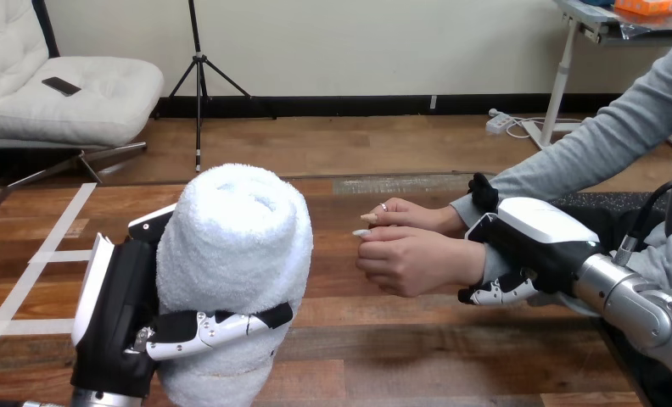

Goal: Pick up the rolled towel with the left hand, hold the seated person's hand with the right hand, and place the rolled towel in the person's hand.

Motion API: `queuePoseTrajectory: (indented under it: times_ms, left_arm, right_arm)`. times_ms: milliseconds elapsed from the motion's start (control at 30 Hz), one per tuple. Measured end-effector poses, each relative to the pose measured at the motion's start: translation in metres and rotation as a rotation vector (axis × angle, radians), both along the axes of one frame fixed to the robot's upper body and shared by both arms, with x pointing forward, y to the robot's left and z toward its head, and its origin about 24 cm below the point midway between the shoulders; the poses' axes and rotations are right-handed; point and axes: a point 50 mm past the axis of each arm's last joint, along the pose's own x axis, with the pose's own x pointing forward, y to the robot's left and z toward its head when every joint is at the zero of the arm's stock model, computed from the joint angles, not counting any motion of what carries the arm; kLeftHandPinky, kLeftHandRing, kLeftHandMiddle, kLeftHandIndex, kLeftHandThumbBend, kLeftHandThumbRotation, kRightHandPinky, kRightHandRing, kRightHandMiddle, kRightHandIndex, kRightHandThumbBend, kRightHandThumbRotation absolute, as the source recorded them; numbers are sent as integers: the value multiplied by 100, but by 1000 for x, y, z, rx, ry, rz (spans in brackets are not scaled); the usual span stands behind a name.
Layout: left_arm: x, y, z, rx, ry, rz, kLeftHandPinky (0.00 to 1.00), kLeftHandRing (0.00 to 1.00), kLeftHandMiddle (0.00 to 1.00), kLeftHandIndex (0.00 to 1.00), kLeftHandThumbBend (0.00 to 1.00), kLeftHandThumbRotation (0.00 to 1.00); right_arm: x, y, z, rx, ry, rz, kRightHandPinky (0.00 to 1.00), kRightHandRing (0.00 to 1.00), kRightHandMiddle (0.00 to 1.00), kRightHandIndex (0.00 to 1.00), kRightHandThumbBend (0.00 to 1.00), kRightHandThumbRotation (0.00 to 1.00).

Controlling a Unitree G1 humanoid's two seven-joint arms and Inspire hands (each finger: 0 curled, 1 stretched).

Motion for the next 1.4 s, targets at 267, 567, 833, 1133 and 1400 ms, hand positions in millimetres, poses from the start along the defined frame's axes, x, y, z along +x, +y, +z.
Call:
queuePoseTrajectory:
  times_ms: [267, 567, 833, 1133, 1400]
  left_arm:
    - [0, 0, 0, -3, 4, 1, 24, 28, 35, 37, 65, 0]
    - [1, 0, -1, -2, 11, 3, 24, 29, 35, 37, 64, 0]
    - [6, 2, -5, 14, 15, 10, 24, 28, 34, 37, 65, 0]
    - [17, 7, -7, 10, 21, 29, 24, 28, 34, 37, 65, 0]
    - [30, 12, -6, 9, 17, 50, 24, 28, 35, 37, 66, 0]
  right_arm:
    - [0, 0, 0, 7, 7, -1, 19, 23, 29, 29, 48, 19]
    - [0, 0, 1, 10, 7, 6, 19, 24, 29, 30, 48, 21]
    - [0, 0, 2, 20, 2, 11, 20, 24, 30, 30, 48, 23]
    - [0, 0, 4, 34, 3, 16, 19, 23, 29, 29, 49, 22]
    - [0, 0, 6, 45, -3, 24, 19, 23, 28, 29, 48, 21]
